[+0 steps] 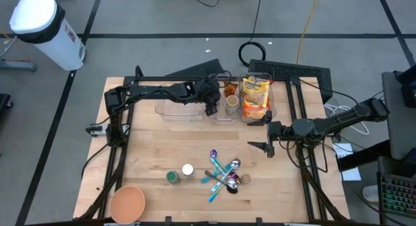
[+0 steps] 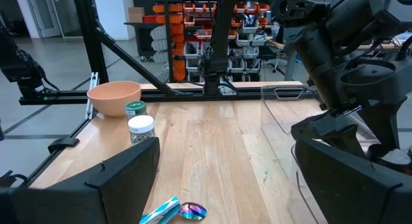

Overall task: Pick & Place Food Item
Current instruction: Put the violet seasoning bottle into the middle transparent bin, then adjust the gold seasoning bottle on the bin

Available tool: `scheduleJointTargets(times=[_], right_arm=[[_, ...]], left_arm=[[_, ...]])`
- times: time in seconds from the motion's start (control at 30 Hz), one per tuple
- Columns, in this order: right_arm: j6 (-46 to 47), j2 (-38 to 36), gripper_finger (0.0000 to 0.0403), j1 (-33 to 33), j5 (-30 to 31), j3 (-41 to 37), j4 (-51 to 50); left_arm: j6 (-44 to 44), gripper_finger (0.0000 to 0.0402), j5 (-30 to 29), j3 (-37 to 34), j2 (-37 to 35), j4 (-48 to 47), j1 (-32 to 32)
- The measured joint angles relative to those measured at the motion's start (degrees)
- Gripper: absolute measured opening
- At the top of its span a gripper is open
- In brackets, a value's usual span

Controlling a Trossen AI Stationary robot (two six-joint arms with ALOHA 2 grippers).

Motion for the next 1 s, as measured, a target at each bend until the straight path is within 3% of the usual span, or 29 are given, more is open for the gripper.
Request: scheduleJointTargets(times=[0.37, 0.43, 0.6, 0.67, 0.9, 1.0], right_arm=[[-0.04, -0.02, 0.0357, 0.02, 0.04, -0.02, -0.41], [-0.04, -0.02, 0.0357, 0.02, 0.04, -0.02, -0.4], [-0.11, -0.02, 0.0357, 0.02, 0.02, -0.02, -0.33], [-0.22, -0.02, 0.0357, 0.02, 0.02, -0.02, -0.35], [-0.49, -0.02, 0.0357, 0.02, 0.02, -0.02, -0.29], [-0.68, -0.02, 0.0357, 0.02, 0.0, -0.02, -0.13]], left_arm=[[-3.54, 0.0269, 0.78, -0.04, -6.68, -2.81, -0.2], [-5.23, 0.0269, 4.21, -0.04, -7.92, -2.43, -0.35], [-5.89, 0.0269, 19.4, -0.04, -8.11, 1.94, -2.22], [-4.52, 0.0269, 22.38, 0.02, -7.58, 4.36, -3.53], [-0.64, 0.0265, 16.98, 0.0, -4.96, 9.89, -7.29], [2.08, 0.0231, 15.84, 0.0, -3.41, 11.53, -7.94]])
